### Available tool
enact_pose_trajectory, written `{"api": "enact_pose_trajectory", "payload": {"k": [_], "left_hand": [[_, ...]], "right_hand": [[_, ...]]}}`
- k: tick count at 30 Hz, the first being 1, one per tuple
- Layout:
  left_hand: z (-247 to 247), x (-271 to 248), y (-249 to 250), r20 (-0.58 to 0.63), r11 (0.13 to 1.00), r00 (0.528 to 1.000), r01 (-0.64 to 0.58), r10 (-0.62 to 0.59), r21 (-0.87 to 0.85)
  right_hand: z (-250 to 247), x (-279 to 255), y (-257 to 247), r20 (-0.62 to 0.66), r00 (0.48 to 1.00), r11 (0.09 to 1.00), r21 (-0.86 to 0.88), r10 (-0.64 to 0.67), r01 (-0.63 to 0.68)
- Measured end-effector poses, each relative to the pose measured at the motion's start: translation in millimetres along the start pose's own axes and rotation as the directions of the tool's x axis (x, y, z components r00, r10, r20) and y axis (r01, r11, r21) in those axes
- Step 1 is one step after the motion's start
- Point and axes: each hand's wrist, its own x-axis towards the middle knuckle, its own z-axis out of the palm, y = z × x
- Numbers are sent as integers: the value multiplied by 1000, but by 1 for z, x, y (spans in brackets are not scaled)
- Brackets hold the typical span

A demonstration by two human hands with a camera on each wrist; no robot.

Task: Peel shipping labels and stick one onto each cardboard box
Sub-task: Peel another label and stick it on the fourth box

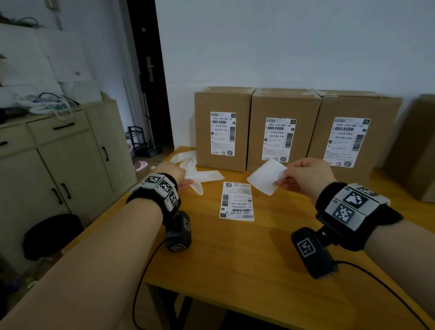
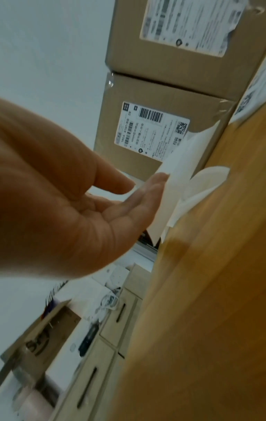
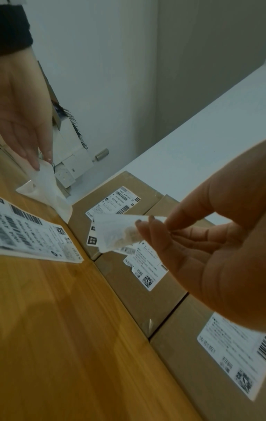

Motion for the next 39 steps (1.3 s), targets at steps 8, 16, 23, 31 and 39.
{"api": "enact_pose_trajectory", "payload": {"k": [8, 16, 23, 31, 39], "left_hand": [[11, -33, 15, -1, 919, 960, -269, 281, 289], [49, -82, 43, 305, 819, 862, -491, 406, 297], [103, -127, 69, 427, 829, 780, -548, 457, 113], [158, -153, 93, 427, 705, 674, -701, 603, 110], [217, -188, 126, 649, 528, 470, -840, 599, 121]], "right_hand": [[-4, -11, -4, -9, 998, 998, 22, -56, 56], [-22, -29, -6, -49, 956, 955, -90, -289, 284], [-57, -45, -4, -77, 889, 857, -316, -451, 407], [-122, -45, 2, -206, 904, 906, -289, -375, 310], [-204, -21, 9, -389, 880, 961, -151, -273, 231]]}}
